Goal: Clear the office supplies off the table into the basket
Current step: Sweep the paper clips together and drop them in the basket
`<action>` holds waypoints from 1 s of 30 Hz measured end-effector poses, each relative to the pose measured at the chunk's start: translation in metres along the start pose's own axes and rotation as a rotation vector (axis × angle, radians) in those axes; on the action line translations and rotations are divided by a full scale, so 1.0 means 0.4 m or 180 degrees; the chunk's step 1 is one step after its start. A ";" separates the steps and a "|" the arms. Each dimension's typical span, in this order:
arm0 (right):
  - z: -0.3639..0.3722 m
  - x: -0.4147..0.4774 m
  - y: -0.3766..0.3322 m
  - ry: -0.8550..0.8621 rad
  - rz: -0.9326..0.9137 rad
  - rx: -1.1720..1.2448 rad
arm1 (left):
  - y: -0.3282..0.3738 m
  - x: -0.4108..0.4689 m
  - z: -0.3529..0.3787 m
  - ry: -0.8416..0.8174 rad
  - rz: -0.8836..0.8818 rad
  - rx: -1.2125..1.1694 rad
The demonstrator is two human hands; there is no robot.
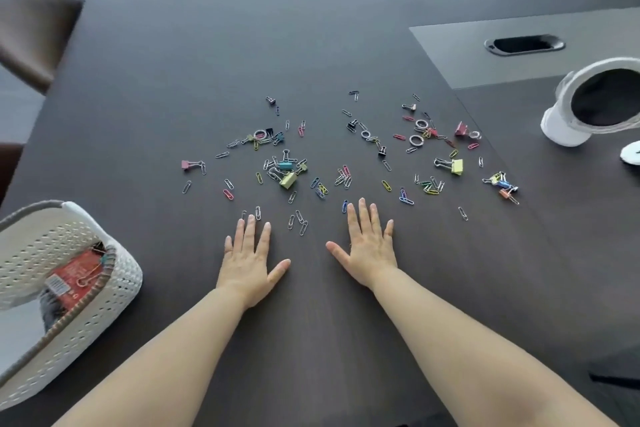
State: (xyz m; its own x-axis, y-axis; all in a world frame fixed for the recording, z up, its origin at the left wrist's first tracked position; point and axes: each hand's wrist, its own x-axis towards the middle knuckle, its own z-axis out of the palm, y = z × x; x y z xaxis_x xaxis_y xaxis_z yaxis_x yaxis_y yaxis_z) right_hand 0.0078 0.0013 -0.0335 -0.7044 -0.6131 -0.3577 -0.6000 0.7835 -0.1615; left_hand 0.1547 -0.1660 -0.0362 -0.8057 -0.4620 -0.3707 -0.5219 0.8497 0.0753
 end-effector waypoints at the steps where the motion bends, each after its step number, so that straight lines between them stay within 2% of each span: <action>1: 0.000 -0.007 -0.001 0.0008 -0.0097 -0.0041 | 0.005 0.004 -0.002 0.0007 0.0147 -0.0030; 3: 0.008 -0.031 0.000 -0.0056 -0.0264 -0.0211 | 0.017 0.016 -0.007 0.0032 0.0352 -0.0061; 5: 0.017 -0.040 0.007 -0.0159 -0.0293 -0.0356 | 0.019 0.039 -0.011 0.0084 0.0312 -0.0025; 8: 0.008 0.005 0.022 -0.0135 -0.0141 -0.0373 | 0.018 0.085 -0.022 0.0168 0.0108 0.0046; 17: -0.087 0.216 0.092 -0.0110 0.0282 -0.0210 | 0.070 0.262 -0.085 0.0238 0.0054 -0.0022; 20: -0.108 0.233 0.127 -0.0044 0.0056 -0.0110 | 0.122 0.307 -0.100 0.0272 0.0140 -0.0030; 23: -0.127 0.209 0.196 0.0298 -0.0114 0.0089 | 0.182 0.322 -0.097 0.0264 0.0372 0.0018; 26: -0.148 0.188 0.307 0.0541 0.0251 0.0089 | 0.253 0.336 -0.098 0.0228 0.0503 -0.0007; 30: -0.171 0.178 0.448 0.0506 0.0777 -0.0067 | 0.358 0.379 -0.107 0.0273 0.0584 -0.0062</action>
State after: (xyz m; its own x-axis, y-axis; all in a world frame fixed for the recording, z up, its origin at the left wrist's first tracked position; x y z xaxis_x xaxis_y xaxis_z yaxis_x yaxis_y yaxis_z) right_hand -0.1758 0.0910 -0.0250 -0.8786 -0.4159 -0.2348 -0.4118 0.9087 -0.0687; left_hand -0.0543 -0.1251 -0.0418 -0.9083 -0.3206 -0.2688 -0.3688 0.9169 0.1525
